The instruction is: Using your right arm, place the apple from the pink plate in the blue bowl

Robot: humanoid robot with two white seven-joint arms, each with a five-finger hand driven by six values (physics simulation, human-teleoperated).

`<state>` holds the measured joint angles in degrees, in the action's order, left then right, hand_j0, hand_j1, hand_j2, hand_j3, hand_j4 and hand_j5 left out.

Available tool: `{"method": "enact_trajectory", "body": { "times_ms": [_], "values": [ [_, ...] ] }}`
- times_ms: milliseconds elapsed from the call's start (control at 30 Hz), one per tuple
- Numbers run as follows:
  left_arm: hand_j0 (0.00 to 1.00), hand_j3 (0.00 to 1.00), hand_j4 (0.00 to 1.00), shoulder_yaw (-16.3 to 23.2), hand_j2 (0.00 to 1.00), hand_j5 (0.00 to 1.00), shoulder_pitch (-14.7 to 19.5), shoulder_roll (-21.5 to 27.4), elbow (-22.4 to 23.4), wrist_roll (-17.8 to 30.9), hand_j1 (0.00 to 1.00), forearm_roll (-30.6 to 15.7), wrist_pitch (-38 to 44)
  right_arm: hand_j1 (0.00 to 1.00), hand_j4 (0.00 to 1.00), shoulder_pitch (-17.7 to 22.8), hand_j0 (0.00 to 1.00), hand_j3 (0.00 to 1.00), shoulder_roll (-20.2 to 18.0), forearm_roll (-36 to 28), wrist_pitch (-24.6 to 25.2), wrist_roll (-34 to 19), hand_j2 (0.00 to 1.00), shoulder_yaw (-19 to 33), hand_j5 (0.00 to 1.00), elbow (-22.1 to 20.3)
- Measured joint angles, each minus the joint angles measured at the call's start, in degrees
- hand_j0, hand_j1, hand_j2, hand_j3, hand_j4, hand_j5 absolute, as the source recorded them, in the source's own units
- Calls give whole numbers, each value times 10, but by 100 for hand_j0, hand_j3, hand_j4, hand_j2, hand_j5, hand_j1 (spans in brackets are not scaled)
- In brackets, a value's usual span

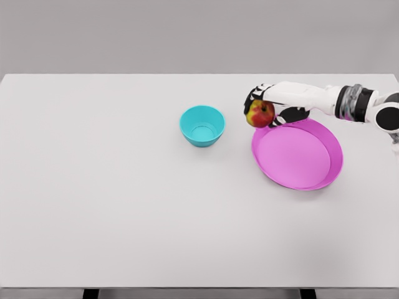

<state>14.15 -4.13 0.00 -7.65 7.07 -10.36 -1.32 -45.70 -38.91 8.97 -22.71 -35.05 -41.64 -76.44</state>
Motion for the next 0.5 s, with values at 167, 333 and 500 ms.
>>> {"method": "enact_trajectory", "body": {
  "times_ms": [167, 333, 500],
  "values": [
    [100, 100, 100, 0, 100, 100, 0, 0, 0, 0, 100, 0, 0, 41, 41, -18, 41, 41, 22, 1, 0, 0, 41, -6, 41, 0],
    [100, 100, 100, 0, 100, 100, 0, 0, 0, 0, 100, 0, 0, 41, 41, -38, 41, 41, 43, 2, 2, 0, 41, -30, 41, 2],
    [100, 100, 100, 0, 100, 100, 0, 0, 0, 0, 100, 0, 0, 41, 41, -39, 41, 41, 66, 11, 5, 0, 41, -36, 41, 4]
  ]
}}
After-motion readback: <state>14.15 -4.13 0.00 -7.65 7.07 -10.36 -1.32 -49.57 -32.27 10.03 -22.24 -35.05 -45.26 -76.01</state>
